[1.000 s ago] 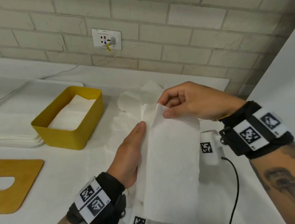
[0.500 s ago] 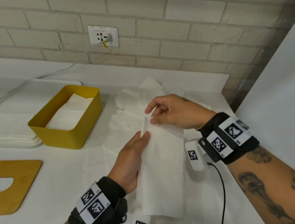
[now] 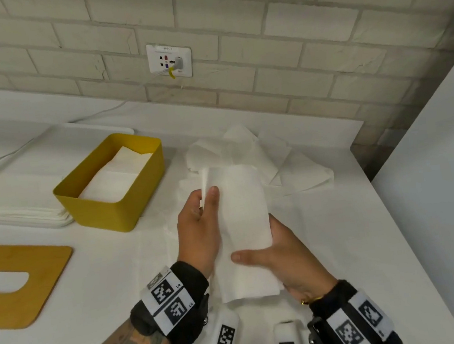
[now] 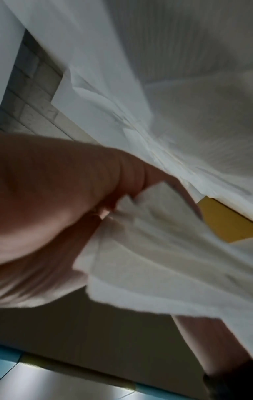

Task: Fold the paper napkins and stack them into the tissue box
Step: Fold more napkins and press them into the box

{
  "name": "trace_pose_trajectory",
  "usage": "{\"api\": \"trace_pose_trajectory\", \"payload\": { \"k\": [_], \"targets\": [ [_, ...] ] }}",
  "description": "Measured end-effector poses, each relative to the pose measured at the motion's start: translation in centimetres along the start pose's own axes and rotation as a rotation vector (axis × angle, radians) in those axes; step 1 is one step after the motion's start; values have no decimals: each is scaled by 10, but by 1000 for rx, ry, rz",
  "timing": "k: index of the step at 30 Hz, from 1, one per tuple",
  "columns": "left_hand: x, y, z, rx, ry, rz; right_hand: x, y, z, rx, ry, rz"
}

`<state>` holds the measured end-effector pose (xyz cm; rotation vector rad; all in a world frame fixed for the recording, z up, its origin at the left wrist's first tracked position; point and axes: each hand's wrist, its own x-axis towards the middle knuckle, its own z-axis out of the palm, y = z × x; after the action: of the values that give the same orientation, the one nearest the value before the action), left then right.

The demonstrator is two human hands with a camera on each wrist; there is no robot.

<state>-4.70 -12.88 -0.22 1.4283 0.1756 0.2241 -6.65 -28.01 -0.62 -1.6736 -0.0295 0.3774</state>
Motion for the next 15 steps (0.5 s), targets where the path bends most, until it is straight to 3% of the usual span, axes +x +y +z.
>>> {"api": "trace_pose_trajectory", "payload": {
  "k": [6, 11, 15],
  "targets": [
    [12, 17, -6, -178, -204, -250, -6, 7, -11, -24, -44, -11],
    [21, 34, -13, -220, -230, -220, -3, 0, -9, 49, -72, -26],
    [11, 33, -19, -137, -358, -193, 10, -24, -8, 267, 86, -115]
  ]
}}
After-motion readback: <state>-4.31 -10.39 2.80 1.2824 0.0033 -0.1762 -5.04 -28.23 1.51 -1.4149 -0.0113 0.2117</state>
